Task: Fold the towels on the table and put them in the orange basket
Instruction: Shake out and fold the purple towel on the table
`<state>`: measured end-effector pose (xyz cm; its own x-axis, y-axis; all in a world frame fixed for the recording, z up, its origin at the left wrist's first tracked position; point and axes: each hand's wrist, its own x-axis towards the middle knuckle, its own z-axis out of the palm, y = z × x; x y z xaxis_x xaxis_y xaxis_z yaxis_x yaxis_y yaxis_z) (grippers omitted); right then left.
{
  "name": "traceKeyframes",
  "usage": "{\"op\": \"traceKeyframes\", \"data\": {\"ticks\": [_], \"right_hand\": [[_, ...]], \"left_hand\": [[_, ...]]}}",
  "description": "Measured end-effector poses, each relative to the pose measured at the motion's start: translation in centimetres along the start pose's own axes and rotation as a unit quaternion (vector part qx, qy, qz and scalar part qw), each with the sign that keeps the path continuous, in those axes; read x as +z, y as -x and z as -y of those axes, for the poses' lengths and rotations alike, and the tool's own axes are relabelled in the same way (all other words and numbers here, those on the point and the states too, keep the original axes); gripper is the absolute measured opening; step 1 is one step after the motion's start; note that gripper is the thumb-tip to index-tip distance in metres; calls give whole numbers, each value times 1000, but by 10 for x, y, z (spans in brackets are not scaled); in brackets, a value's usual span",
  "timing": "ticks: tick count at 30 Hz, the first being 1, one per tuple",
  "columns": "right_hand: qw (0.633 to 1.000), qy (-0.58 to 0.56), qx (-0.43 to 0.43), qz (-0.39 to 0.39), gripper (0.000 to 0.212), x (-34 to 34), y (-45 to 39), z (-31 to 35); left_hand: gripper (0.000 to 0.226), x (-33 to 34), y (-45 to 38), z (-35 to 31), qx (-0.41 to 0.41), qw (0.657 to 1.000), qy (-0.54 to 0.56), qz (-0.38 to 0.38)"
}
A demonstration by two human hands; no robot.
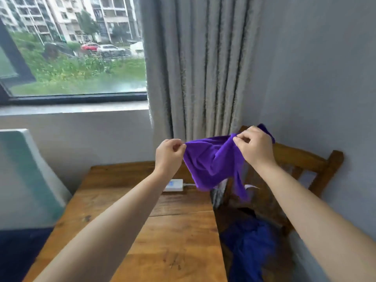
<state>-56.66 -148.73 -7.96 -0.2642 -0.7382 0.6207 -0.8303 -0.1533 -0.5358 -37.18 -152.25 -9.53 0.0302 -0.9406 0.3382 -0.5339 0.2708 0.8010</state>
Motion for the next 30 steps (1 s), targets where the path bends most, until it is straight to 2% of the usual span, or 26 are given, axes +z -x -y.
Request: {"op": "traceKeyframes", "data": {"ticks": [4, 7, 10, 16, 22, 26, 30], "right_hand": [[998, -61, 7, 25, 15, 23, 31, 77], [986, -142, 50, 77, 15, 46, 53, 128], [957, -225, 123, 134, 28, 69, 63, 161], [926, -267, 182, 196, 36, 133, 67, 200], [896, -309, 234, 218, 35, 215, 52, 228], [872, -366, 262, 194, 32, 255, 19, 237], [861, -408, 262, 152, 30, 278, -6, 244]], "left_hand": [[15, -86, 25, 34, -27, 999, 3, -39], [17, -143, 42, 59, -42, 997, -22, -61], [16, -183, 55, 83, -50, 996, -39, -69], [14, -244, 61, 142, -136, 984, -21, -114], [15, -274, 17, 194, -190, 970, -18, -150], [10, -282, -27, 215, -217, 955, 20, -200], [15, -294, -55, 235, -180, 946, 12, -271]]}}
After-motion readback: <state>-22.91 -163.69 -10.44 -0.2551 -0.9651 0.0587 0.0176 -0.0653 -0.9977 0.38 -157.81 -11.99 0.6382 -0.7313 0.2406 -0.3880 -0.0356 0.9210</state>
